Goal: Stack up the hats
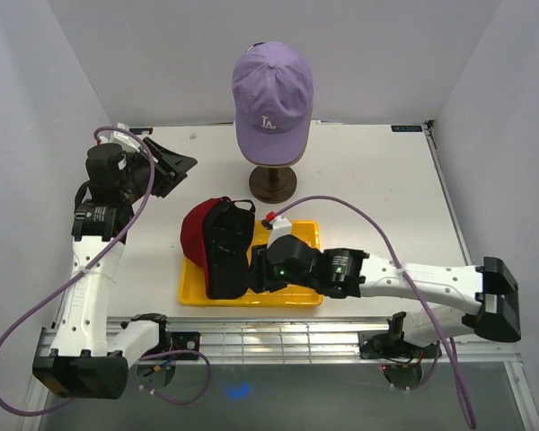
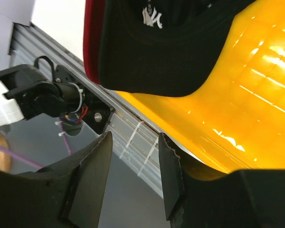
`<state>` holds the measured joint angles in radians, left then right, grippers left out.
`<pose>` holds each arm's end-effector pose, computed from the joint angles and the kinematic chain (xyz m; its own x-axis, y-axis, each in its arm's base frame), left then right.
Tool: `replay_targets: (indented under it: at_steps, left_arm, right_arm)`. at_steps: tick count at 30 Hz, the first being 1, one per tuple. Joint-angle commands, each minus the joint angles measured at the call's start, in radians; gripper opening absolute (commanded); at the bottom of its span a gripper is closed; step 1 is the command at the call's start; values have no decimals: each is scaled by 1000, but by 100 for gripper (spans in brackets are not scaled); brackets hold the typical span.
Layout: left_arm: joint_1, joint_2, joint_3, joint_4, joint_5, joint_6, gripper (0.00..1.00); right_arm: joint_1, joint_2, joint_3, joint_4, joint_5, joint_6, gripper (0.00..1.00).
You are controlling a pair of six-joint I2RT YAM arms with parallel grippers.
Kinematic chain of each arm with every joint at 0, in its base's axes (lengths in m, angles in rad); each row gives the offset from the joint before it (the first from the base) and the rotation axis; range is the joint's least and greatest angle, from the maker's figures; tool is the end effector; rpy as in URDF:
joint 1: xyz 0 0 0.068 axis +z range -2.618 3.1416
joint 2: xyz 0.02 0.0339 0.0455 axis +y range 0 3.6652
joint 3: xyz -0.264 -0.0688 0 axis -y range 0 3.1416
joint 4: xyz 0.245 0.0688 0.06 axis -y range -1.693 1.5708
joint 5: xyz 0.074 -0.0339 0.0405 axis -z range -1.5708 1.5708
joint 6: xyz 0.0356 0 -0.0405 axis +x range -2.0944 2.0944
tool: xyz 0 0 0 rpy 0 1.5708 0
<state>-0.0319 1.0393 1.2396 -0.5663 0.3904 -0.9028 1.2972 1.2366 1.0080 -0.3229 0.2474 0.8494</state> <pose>0.2137 -0.0204 0.4104 -0.5236 -0.7097 -0.4715 -0.0426 0.5745 -0.8174 0.0835 0.2654 0.3090 -0.7521 0.0143 -0.6589 -0.4730 0.6844 0.5548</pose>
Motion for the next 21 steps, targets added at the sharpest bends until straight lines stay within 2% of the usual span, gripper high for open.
replay_targets:
  at_steps: [1, 7, 21]
  left_arm:
    - [3, -41, -8, -127, -76, 68, 63]
    - [3, -88, -38, -156, -91, 91, 63]
    - [3, -151, -117, -176, -116, 120, 62]
  right_arm:
    - [39, 85, 95, 67, 128, 34, 49]
    - [51, 231, 201, 90, 124, 33, 47]
    - [48, 428, 360, 91, 165, 20, 45]
